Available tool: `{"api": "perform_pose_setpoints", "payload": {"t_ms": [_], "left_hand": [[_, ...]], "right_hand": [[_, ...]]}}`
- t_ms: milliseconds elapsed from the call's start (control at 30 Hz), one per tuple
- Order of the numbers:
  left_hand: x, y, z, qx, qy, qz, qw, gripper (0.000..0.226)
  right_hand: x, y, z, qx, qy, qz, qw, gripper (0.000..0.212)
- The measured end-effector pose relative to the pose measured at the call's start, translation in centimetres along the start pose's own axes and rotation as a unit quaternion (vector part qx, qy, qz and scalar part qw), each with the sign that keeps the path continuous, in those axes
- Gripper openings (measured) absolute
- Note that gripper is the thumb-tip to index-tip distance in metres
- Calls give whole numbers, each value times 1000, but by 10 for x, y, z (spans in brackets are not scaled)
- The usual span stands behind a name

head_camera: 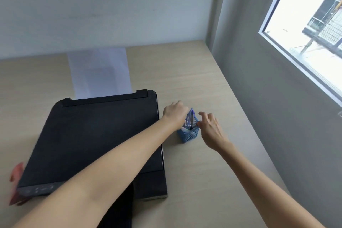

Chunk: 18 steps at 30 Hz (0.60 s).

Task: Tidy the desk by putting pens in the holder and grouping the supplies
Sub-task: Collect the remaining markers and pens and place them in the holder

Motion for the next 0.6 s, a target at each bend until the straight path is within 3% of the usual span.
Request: {"api": "perform_pose_setpoints", "payload": {"t_ms": [67, 167, 333, 500, 600], "left_hand": [[-14, -12, -18, -55, 23, 1, 998, 35], [-50, -45, -50, -168, 46, -13, 985, 42], [-137, -132, -85, -315, 103, -51, 942, 36], [-241, -260, -59, -412, 152, -169, 882, 28], [-313, -351, -10, -424, 177, -287, 841, 23]], "right_hand": [[0, -8, -17, 7, 20, 6, 1000, 58], [-6, -52, -64, 38, 86, -11, 995, 35], [-5, -144, -98, 95, 159, -89, 979, 29], [-4, -273, -71, 128, 119, -200, 964, 24], [-11, -364, -37, 160, 63, -271, 947, 24]]}}
Point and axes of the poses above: each hand's wrist, its own x-axis towards the middle knuckle, its own z-axis out of the palm, y = z × x, the point moved 10 cm from there along x, towards the middle knuckle, and after that the axes turned 12 degrees about -z, right-handed, at the moved point
